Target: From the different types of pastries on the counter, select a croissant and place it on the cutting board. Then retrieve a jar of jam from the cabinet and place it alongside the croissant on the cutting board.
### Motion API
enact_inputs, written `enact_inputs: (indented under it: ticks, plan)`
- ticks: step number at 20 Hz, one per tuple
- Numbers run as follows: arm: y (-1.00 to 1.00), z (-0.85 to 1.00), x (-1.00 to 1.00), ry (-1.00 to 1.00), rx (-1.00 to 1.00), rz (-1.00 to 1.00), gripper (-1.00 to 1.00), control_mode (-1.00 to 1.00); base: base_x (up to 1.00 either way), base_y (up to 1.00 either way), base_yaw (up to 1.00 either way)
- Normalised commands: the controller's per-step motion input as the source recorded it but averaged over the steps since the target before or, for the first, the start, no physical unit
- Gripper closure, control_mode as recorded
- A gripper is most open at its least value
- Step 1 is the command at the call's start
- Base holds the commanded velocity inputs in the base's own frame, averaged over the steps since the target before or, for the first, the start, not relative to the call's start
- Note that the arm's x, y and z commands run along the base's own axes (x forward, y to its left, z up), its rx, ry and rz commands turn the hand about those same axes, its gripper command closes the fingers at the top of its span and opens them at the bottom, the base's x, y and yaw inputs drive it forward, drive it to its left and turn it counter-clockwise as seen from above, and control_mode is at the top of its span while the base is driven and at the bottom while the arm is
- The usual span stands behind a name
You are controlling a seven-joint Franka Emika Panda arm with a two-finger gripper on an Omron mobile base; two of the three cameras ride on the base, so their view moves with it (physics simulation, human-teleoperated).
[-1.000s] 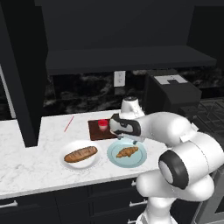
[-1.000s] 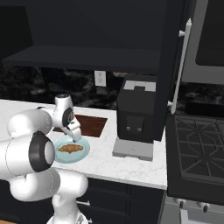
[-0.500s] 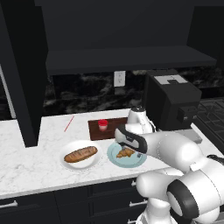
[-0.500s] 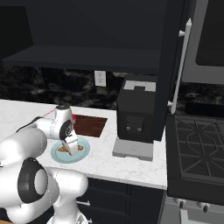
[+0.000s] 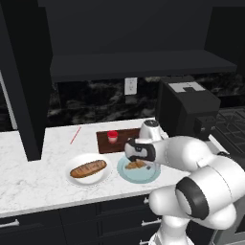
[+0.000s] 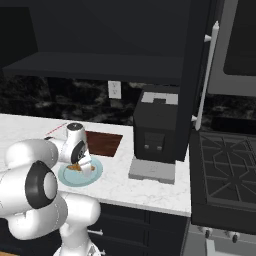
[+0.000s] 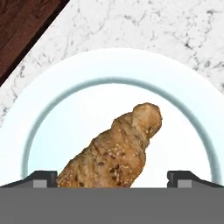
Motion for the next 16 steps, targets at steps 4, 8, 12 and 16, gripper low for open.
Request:
enact_inputs:
  ticks: [4, 8, 12, 16]
  plan:
    - [0.02, -0.02, 0.11, 0.00, 0.00, -0.02, -1.00, -1.00, 0.00, 0.00, 0.00]
    - [0.00, -0.22, 0.00, 0.03, 0.00, 0.00, -1.00, -1.00, 0.00, 0.00, 0.00]
    - [0.00, -0.26, 0.00, 0.06, 0.02, 0.00, -1.00, -1.00, 0.00, 0.00, 0.00]
    - [0.01, -0.27, 0.00, 0.05, 0.03, 0.00, 1.00, -1.00, 0.00, 0.00, 0.00]
